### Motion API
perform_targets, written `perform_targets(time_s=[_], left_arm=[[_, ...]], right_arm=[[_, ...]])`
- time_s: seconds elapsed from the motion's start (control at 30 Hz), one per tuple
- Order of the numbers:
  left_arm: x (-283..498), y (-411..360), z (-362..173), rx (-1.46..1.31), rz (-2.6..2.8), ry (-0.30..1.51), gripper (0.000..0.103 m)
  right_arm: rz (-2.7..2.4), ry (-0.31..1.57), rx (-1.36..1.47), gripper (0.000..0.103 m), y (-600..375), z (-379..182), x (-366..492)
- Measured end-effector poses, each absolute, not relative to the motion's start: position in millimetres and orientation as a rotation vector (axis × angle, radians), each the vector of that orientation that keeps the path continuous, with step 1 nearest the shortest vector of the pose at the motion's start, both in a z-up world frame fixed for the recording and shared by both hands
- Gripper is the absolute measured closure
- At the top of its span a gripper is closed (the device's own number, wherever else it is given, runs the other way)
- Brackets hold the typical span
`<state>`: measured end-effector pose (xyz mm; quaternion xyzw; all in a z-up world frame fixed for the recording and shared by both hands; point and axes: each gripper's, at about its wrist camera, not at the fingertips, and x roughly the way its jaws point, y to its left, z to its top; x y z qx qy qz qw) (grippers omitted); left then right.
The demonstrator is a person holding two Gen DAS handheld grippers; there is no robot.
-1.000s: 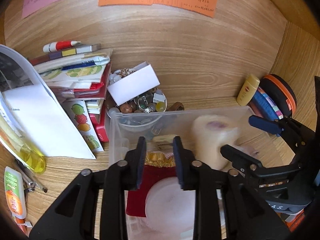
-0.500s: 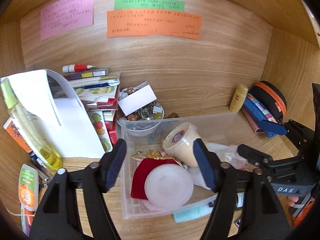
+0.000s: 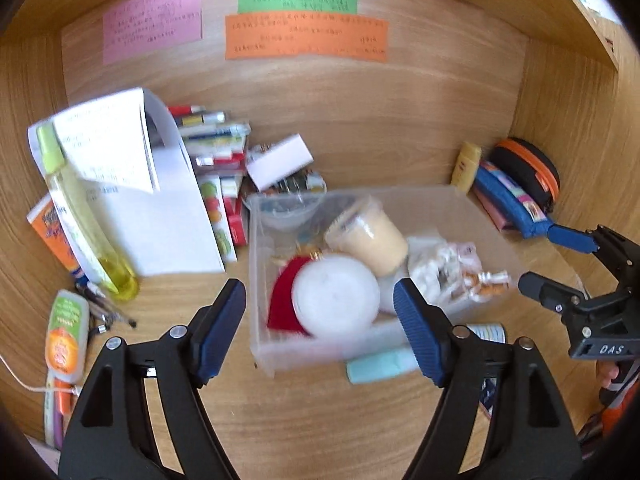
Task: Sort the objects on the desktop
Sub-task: 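Move the right gripper to the green spray bottle and the left to the mint tube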
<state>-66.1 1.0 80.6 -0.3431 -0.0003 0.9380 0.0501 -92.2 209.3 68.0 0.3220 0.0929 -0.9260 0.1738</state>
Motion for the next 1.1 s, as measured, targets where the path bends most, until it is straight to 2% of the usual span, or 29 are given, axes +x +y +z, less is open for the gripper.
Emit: perform_targets(time_s=[0.4, 0.7, 0.87, 0.93, 1.1], left_arm=[[-48.3, 12.0, 38.5, -1.208, 2.747, 0.005, 0.027], [-45.6, 12.2, 20.6, -1.281, 2.711, 0.003, 0.027], [-47.7, 13.5, 12.5, -1.313, 2.691, -0.005, 0.027], [-48.7, 14.8, 9.9, -1.322, 2.686, -0.003, 0.027], [-52.2, 23.7, 5.5, -1.338, 2.663, 0.013, 0.027]], right_arm=[[-2.524, 0.236, 1.083, 0.017, 209.8, 21.3, -79.4], [-2.388, 0.297, 1.117, 0.02, 185.0, 1.4, -83.3], [-2.326, 0.38, 1.122, 0.04, 169.9, -2.9, -87.3], [-2.303, 0.408, 1.137, 0.044, 165.4, -6.9, -90.0], [-2.285, 0.409, 1.111, 0.045, 164.4, -9.0, -89.6]])
